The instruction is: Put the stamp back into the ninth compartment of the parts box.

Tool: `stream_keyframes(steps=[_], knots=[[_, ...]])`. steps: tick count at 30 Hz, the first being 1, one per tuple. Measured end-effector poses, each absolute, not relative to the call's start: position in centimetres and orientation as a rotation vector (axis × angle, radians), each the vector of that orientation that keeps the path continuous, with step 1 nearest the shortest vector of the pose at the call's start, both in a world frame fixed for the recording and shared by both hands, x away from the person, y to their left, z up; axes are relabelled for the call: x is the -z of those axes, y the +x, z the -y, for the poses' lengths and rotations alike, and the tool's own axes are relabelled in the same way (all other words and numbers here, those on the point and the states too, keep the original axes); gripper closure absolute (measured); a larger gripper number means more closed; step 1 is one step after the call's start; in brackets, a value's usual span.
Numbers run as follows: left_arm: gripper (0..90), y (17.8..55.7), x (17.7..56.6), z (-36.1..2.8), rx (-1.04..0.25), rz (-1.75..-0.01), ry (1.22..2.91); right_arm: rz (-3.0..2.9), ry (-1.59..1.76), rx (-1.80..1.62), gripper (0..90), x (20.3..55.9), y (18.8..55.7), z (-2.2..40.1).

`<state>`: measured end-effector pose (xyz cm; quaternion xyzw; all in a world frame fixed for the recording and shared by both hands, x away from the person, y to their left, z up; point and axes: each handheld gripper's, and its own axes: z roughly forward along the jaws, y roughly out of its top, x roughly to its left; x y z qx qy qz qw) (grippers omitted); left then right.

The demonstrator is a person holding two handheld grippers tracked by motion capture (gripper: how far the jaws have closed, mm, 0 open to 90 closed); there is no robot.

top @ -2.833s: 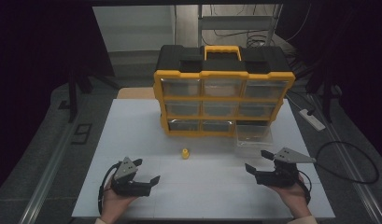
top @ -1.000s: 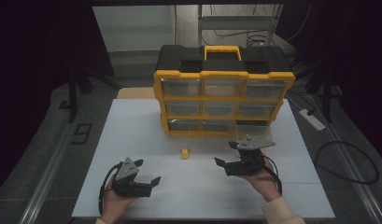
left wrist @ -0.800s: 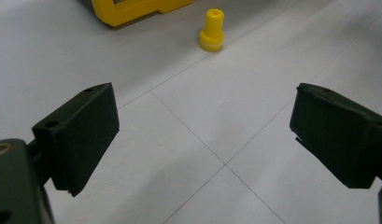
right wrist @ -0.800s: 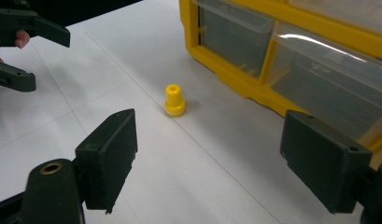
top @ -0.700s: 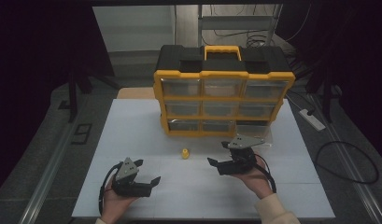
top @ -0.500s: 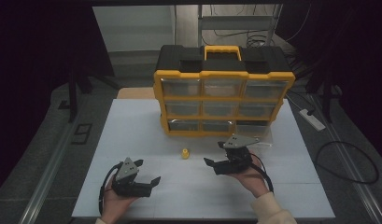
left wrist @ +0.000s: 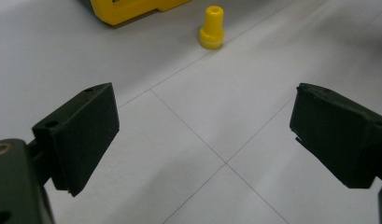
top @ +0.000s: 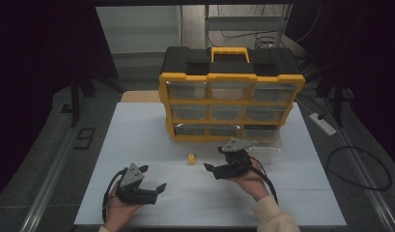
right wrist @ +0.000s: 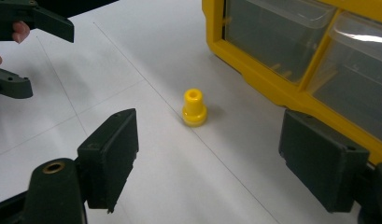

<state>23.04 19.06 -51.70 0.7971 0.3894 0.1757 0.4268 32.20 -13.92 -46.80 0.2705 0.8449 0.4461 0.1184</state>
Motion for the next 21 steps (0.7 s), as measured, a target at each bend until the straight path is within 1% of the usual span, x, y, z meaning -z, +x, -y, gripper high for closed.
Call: stream_keyframes(steps=[16, 21], knots=[[8.4, 23.1, 51.7, -19.1, -0.434, -0.97, 1.993, -2.492, 0.812, -1.29, 22.9, 48.0, 33.5, 12.1], [8.4, 23.0, 51.6, -19.1, -0.431, -0.971, 1.983, -2.498, 0.845, -1.35, 23.6, 48.2, 33.8, 11.6]])
